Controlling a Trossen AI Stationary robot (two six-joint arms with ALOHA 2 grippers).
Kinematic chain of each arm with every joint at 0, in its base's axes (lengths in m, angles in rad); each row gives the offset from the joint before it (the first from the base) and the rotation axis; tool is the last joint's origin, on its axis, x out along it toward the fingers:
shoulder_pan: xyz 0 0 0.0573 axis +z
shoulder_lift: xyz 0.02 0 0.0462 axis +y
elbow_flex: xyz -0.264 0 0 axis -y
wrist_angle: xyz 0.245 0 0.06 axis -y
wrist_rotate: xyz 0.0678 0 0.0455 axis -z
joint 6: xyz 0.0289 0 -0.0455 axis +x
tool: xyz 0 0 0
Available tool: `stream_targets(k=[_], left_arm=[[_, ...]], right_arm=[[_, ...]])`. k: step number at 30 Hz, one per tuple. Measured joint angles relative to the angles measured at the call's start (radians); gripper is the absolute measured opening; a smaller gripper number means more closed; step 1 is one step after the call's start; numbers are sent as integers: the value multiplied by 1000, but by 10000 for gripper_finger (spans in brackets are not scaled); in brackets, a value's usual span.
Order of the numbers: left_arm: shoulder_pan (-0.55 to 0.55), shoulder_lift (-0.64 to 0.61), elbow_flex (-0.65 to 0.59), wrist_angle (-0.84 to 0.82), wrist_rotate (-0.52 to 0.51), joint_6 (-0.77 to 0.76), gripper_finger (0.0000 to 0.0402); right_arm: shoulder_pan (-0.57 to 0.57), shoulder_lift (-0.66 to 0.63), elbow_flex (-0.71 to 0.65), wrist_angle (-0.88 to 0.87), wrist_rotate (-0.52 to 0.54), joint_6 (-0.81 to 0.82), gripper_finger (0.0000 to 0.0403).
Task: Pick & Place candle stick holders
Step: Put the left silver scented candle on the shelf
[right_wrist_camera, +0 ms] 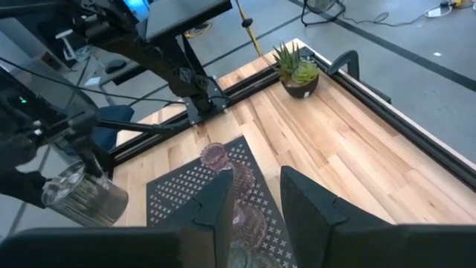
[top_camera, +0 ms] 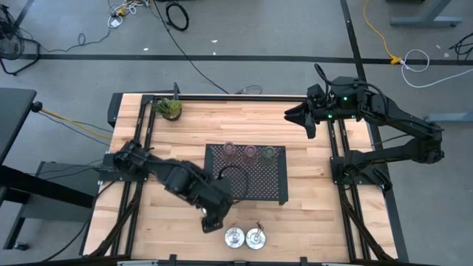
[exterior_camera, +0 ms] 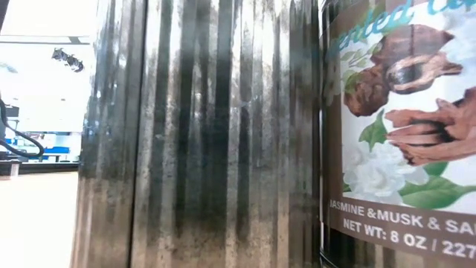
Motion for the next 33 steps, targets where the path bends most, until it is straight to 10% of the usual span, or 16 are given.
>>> stream_targets(k=[33], left_arm=[[324,118,-6,214,85,342,364]], right_arm=[[0,-14,-43,86,-8,-26,112]])
